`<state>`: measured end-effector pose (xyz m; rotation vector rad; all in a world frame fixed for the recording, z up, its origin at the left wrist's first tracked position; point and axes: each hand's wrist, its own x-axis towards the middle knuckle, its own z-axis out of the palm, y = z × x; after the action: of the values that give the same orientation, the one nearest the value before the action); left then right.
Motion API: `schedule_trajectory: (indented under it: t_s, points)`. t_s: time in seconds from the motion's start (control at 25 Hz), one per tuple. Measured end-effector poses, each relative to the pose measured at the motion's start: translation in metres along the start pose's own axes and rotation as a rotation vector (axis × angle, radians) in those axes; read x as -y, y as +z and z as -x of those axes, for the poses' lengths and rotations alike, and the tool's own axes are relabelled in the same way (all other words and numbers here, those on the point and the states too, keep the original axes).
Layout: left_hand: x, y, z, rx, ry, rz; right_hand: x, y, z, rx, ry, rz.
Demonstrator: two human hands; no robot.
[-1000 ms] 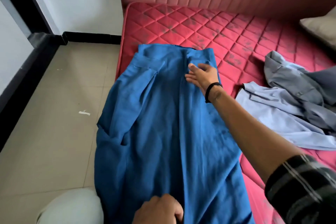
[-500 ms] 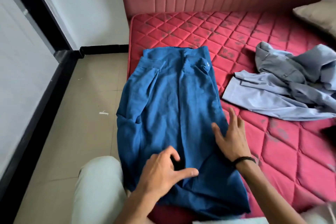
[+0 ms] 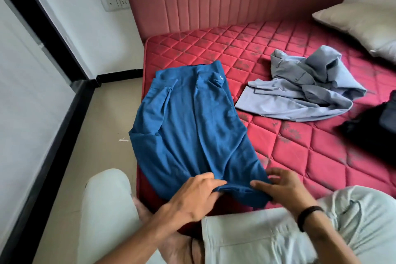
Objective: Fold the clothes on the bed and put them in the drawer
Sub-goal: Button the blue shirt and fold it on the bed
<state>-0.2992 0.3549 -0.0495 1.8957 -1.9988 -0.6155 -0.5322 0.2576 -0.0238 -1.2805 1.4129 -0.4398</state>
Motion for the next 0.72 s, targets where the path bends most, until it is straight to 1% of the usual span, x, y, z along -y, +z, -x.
schedule_trajectory:
  t_s: [0.08,0.12,0.16,0.2,0.24,0.28,0.32,0.36,0.4,0.44,0.48,0.52,0.56,0.6,0.64,0.72]
  points:
    - [-0.036,0.019,-0.014,0.022,0.042,0.057,0.009,-0.045,0.004,-0.026,-0.029,0.042]
    - [-0.058,0.029,-0.020,0.038,0.057,0.085,0.010,-0.069,0.004,-0.043,-0.036,0.095]
    - [-0.077,0.037,-0.025,0.086,0.066,0.106,0.009,-0.089,0.003,-0.076,-0.030,0.176]
    - [-0.091,0.039,-0.029,0.170,0.087,0.111,0.005,-0.104,0.002,-0.116,-0.010,0.301]
    - [-0.097,0.036,-0.033,0.261,0.106,0.103,0.001,-0.112,-0.001,-0.176,-0.004,0.490]
    - [-0.092,0.029,-0.037,0.279,0.106,0.109,-0.003,-0.110,-0.004,-0.263,-0.038,0.709]
    - [-0.076,0.019,-0.040,0.188,0.064,0.116,-0.011,-0.100,-0.011,-0.367,-0.162,0.862]
    - [-0.054,0.006,-0.041,0.004,-0.030,0.113,-0.014,-0.081,-0.009,-0.422,-0.299,0.907]
    - [-0.020,-0.010,-0.045,-0.228,-0.169,0.088,-0.018,-0.051,-0.010,-0.398,-0.450,0.854]
    - [0.016,-0.028,-0.048,-0.431,-0.350,0.041,-0.014,-0.017,0.000,-0.299,-0.569,0.763]
    - [0.058,-0.048,-0.050,-0.554,-0.567,0.000,-0.009,0.018,0.006,-0.153,-0.654,0.680]
    - [0.098,-0.068,-0.051,-0.582,-0.796,0.020,-0.004,0.053,0.010,0.002,-0.688,0.642]
    - [0.136,-0.084,-0.053,-0.536,-0.983,0.097,0.000,0.087,0.014,0.111,-0.718,0.651]
    - [0.164,-0.096,-0.056,-0.459,-1.084,0.175,0.000,0.117,0.015,0.174,-0.729,0.708]
    - [0.183,-0.100,-0.061,-0.402,-1.106,0.239,-0.002,0.142,0.014,0.165,-0.761,0.795]
    - [0.195,-0.102,-0.077,-0.385,-1.035,0.314,-0.007,0.172,0.013,0.167,-0.737,0.925]
